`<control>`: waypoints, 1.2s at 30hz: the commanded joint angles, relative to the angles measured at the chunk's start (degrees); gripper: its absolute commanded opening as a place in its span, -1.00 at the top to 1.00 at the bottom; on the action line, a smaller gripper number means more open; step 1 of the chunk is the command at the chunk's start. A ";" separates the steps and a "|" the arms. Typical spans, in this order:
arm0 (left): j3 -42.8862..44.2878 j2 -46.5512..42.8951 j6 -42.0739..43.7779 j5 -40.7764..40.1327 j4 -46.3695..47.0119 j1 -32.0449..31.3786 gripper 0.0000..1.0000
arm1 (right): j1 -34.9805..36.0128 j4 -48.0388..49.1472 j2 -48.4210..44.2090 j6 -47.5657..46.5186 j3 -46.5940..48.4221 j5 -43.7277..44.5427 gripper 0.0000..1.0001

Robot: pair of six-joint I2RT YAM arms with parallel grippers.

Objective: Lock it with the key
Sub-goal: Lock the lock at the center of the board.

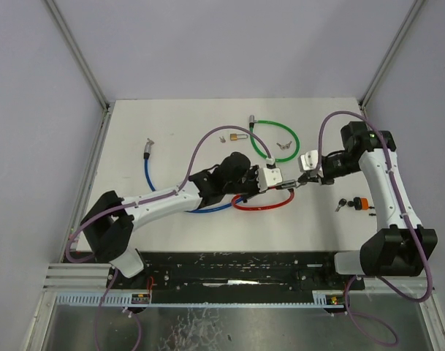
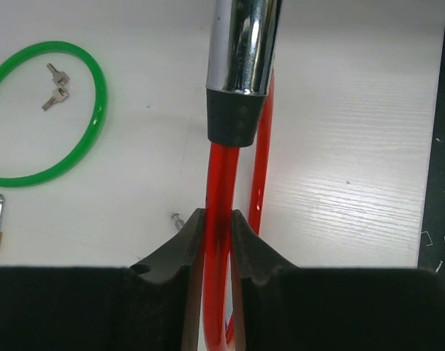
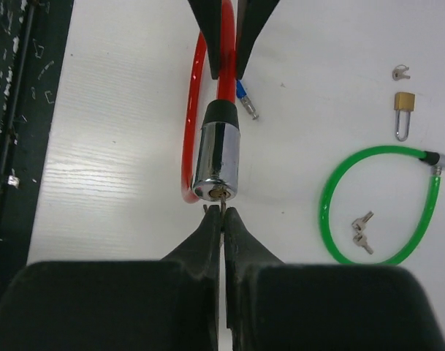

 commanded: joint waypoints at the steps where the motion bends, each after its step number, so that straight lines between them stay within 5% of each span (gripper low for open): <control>1: -0.75 2.47 -3.63 5.72 -4.42 0.71 1.00 | 2.34 7.69 -1.12 -6.78 -6.02 0.98 1.00; 7: -1.64 3.17 -4.11 4.89 -4.89 0.68 1.00 | 2.64 13.41 -1.51 -7.56 -9.97 0.39 1.00; 15: -5.52 -0.85 -2.81 -7.95 -4.08 1.46 1.00 | -2.02 -2.64 13.79 18.08 12.33 -7.17 1.00; 29: -10.77 -5.99 -0.01 -22.45 2.33 -1.66 1.00 | 4.05 2.20 15.87 48.35 11.79 -5.12 1.00; 32: -12.78 -7.64 0.79 -25.42 4.70 -2.59 1.00 | 5.09 7.55 12.67 47.98 8.63 -2.02 1.00; 36: -15.69 -9.47 2.16 -24.34 8.45 -2.89 1.00 | 6.80 11.32 3.18 26.83 -1.40 -0.31 1.00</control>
